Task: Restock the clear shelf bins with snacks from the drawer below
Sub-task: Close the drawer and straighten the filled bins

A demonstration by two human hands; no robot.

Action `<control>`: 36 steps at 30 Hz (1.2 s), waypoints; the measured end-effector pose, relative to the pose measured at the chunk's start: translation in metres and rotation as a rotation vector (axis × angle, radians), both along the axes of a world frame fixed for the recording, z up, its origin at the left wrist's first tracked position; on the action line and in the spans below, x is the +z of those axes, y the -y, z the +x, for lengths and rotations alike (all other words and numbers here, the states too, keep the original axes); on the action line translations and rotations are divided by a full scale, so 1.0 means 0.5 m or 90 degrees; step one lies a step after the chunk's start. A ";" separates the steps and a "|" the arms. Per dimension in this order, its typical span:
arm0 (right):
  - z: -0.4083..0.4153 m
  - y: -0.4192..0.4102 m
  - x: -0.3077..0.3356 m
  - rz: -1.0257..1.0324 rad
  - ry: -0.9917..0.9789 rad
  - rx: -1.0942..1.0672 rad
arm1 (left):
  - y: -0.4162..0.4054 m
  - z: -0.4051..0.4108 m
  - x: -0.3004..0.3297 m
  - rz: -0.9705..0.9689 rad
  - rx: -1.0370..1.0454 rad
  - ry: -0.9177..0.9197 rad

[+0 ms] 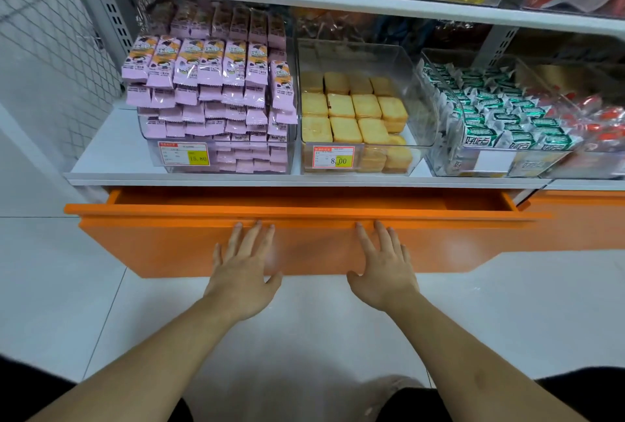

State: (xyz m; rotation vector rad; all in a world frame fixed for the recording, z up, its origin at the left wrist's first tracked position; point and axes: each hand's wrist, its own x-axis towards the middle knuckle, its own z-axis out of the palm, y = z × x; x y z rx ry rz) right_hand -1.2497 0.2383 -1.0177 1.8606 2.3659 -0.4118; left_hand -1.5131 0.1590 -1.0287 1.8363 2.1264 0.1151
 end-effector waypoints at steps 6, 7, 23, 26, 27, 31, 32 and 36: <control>-0.018 -0.047 -0.009 -0.002 -0.009 -0.019 | -0.055 -0.006 -0.007 0.001 0.018 0.002; -0.020 -0.053 -0.012 -0.001 -0.017 -0.024 | -0.063 -0.006 -0.008 0.002 0.017 -0.004; -0.043 -0.126 -0.046 0.020 -0.037 -0.037 | -0.134 -0.022 -0.024 0.000 0.021 -0.016; -0.041 -0.126 -0.039 0.005 -0.032 -0.034 | -0.134 -0.021 -0.024 -0.007 0.021 -0.021; -0.040 -0.128 -0.031 -0.008 -0.032 -0.033 | -0.136 -0.021 -0.018 -0.012 0.022 -0.021; -0.029 -0.127 0.039 -0.087 -0.078 -0.022 | -0.138 -0.017 0.039 -0.027 0.013 0.002; -0.027 -0.124 0.060 -0.105 -0.082 -0.009 | -0.136 -0.010 0.055 -0.034 -0.001 0.004; -0.026 -0.122 0.191 -0.084 -0.115 0.051 | -0.133 0.040 0.154 0.017 -0.090 0.050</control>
